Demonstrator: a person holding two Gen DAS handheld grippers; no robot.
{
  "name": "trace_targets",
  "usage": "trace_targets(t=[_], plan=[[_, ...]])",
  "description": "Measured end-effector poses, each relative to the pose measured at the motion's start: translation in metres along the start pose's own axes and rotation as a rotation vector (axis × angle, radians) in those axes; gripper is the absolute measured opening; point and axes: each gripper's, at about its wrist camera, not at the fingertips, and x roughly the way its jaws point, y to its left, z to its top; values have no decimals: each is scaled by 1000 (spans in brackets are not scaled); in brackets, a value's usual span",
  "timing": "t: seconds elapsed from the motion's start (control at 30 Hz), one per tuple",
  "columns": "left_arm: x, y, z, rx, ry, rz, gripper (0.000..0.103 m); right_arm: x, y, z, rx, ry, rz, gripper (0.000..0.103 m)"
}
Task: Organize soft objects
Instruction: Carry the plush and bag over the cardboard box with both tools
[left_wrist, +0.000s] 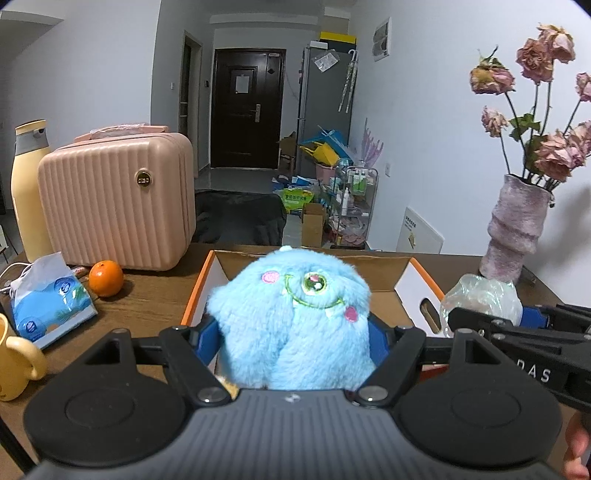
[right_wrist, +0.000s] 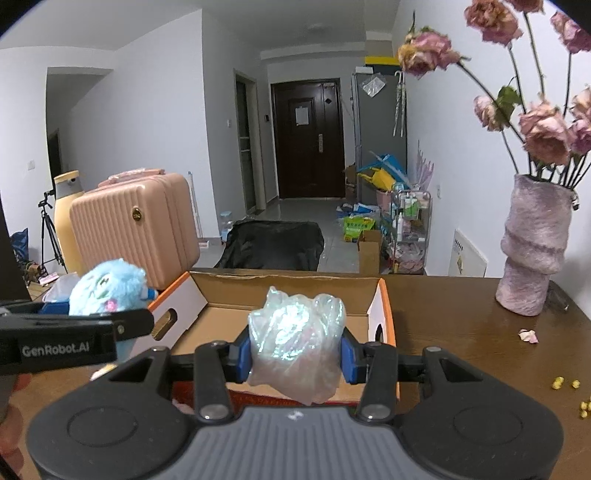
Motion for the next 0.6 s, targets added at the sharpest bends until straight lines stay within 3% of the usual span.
trace_targets(t=[0.6], plan=[[71,-3,15,15,64,55,76,69,-10,12,-33,77,-5,44]])
